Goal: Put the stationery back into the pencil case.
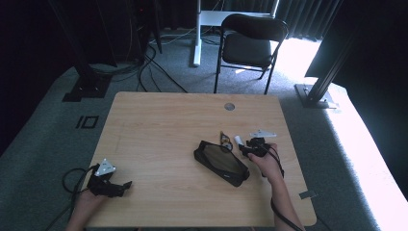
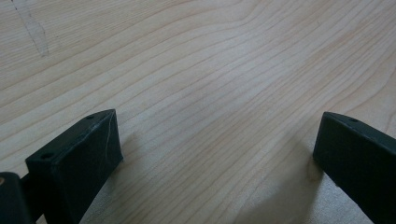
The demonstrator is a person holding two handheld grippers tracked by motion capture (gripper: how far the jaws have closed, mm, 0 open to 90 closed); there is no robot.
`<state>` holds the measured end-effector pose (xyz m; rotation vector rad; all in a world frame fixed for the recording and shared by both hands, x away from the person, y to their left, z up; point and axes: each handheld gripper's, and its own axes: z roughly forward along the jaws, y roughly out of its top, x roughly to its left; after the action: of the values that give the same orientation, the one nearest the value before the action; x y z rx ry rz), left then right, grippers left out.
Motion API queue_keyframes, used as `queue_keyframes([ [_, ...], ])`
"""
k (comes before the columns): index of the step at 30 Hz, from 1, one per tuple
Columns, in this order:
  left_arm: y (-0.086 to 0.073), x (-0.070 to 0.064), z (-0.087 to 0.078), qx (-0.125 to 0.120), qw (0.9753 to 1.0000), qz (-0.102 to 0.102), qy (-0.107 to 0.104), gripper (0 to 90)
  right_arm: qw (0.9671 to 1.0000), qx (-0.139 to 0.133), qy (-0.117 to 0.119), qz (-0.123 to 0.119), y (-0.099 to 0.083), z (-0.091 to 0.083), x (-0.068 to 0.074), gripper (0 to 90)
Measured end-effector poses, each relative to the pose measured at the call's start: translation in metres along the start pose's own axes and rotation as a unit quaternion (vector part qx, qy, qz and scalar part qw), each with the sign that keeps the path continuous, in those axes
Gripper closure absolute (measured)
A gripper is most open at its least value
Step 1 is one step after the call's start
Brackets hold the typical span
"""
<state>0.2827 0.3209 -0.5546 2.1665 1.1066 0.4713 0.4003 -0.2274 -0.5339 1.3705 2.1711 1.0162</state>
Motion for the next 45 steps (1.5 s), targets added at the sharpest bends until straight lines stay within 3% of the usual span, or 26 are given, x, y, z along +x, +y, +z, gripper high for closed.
queue_keyframes([
  [15,0.0,0.0,0.0,0.0,1.0,0.0,0.0,1.2,0.999,0.041,-0.015,-0.01,0.001,0.016,0.006,69.2],
  [20,0.0,0.0,0.0,0.0,1.0,0.0,0.0,1.2,0.999,0.043,-0.011,0.001,0.002,0.016,0.007,69.6],
  [34,0.0,0.0,0.0,0.0,1.0,0.0,0.0,1.2,0.9995,0.029,0.005,0.012,0.01,-0.007,0.004,70.2],
  [45,0.0,0.0,0.0,0.0,1.0,0.0,0.0,1.2,0.9997,0.008,0.024,-0.003,0.021,-0.035,0.01,70.2],
])
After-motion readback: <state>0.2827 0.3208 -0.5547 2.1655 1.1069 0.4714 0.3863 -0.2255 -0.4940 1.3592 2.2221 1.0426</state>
